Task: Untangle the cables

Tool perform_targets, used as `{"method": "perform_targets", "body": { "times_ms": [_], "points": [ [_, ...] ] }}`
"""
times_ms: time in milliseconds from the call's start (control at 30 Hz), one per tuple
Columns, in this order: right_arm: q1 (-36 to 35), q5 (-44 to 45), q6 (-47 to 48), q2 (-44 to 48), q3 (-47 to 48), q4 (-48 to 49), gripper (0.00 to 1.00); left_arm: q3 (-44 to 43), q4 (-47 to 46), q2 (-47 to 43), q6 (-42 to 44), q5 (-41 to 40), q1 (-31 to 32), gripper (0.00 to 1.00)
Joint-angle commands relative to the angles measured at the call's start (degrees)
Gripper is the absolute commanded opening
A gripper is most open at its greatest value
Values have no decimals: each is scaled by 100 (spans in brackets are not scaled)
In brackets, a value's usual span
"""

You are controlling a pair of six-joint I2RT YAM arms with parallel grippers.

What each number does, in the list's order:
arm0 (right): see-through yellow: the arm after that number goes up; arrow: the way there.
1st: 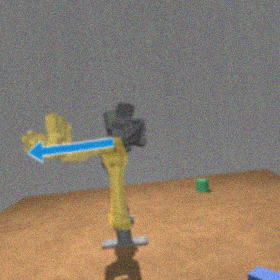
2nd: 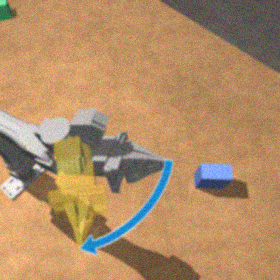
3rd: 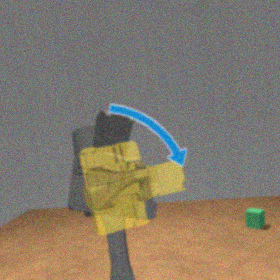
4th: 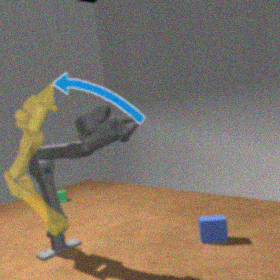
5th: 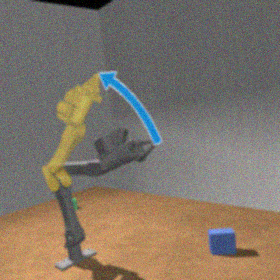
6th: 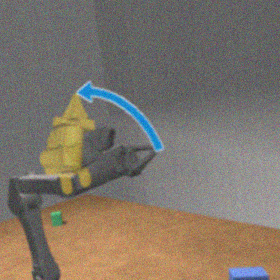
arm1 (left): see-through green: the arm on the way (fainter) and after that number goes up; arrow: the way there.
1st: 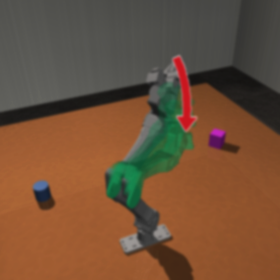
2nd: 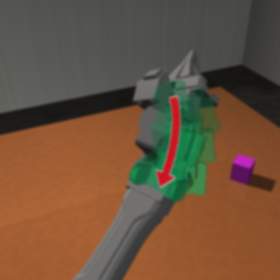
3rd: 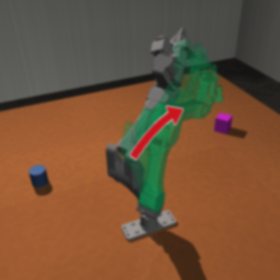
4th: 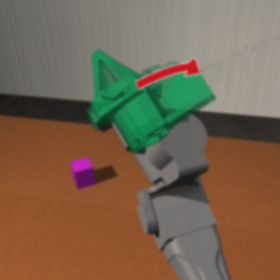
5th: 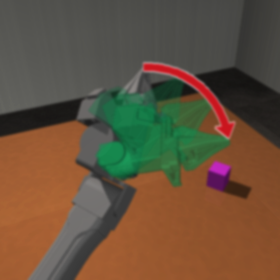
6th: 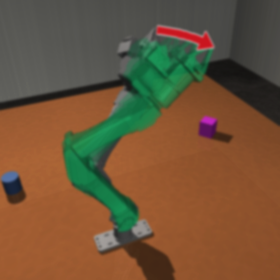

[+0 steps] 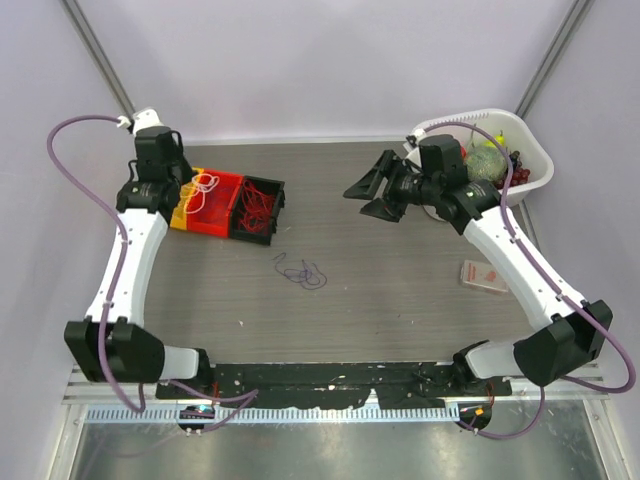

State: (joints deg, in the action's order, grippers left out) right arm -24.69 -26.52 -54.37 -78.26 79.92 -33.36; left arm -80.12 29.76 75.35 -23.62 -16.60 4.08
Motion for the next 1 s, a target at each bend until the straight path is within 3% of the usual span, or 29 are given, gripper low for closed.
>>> {"method": "perform_targets", "body": {
  "times_ms": [0,200,500,700,767,867,967],
  "points": [
    [447,-362,488,232,-73,-153,66,-170,-637,496,217,-274,-757,0],
    [780,-634,884,109,-29,-513,66,-469,-1068,1393,384,139,-1339,0],
    [878,-565,1060,21,-187,-592,65,-776,-1807,3124,604,140,-1401,0],
    [721,-179,1577,-31,-337,-715,64,-1839,-1009,4224,621,227,-1410,0],
    [510,41,1867,-102,-337,-908,64,-2068,-657,4207,587,289,-1401,11],
    [71,252,2026,-250,-433,-882,64,-2175,-121,3840,271,122,-1401,47],
    [-360,349,2211,-514,-477,-734,64,-1825,222,3173,-80,35,-1357,63]
  ]
}}
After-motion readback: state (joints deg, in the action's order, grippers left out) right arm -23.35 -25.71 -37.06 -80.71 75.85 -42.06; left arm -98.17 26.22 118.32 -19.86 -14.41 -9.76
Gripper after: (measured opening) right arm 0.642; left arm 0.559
